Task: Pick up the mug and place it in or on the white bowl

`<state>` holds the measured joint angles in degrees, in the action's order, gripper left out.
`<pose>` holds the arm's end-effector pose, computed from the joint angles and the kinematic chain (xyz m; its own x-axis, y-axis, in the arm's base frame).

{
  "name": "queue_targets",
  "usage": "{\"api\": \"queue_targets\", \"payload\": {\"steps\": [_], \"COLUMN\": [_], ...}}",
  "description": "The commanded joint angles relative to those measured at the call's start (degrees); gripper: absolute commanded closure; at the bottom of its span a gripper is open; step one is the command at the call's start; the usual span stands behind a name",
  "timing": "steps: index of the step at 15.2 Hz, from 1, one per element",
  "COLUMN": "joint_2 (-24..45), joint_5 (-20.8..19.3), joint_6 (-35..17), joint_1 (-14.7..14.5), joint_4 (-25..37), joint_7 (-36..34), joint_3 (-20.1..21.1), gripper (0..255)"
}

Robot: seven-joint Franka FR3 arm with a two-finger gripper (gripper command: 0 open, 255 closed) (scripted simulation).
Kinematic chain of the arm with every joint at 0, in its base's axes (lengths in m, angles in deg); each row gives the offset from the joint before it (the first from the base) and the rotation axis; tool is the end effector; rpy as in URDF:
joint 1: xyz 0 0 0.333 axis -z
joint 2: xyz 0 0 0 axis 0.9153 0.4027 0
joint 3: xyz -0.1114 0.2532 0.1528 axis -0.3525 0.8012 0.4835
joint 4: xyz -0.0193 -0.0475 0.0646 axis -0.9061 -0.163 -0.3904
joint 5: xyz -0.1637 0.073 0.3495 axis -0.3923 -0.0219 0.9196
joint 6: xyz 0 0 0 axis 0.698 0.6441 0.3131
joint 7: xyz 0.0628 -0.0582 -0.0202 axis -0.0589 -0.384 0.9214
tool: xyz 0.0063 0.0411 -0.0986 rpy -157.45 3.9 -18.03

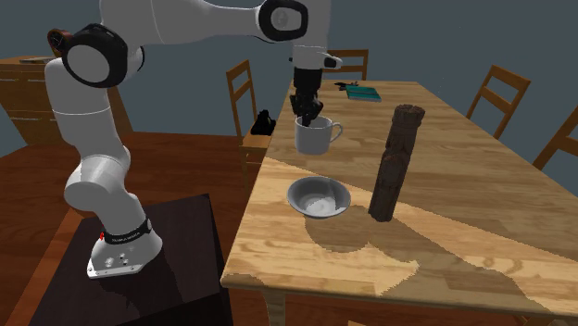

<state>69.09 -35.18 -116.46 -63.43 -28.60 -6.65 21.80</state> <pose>0.5866 -0.0825 0.5899 0.9737 0.2056 -0.0985 0.2120 -0.9755 0.0594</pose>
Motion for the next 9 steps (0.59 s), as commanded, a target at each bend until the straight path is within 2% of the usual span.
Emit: {"api": "queue_targets", "payload": {"steps": [1,9], "joint_2": [0.4,2.8], "joint_5": [0.0,0.4], "joint_6": [-0.1,0.3], "joint_1": [1.5,7.2], "joint_4": [0.5,4.2], "joint_7": [2.6,12.4], "joint_3": [-1.1,-5.1], "gripper": [255,255]}}
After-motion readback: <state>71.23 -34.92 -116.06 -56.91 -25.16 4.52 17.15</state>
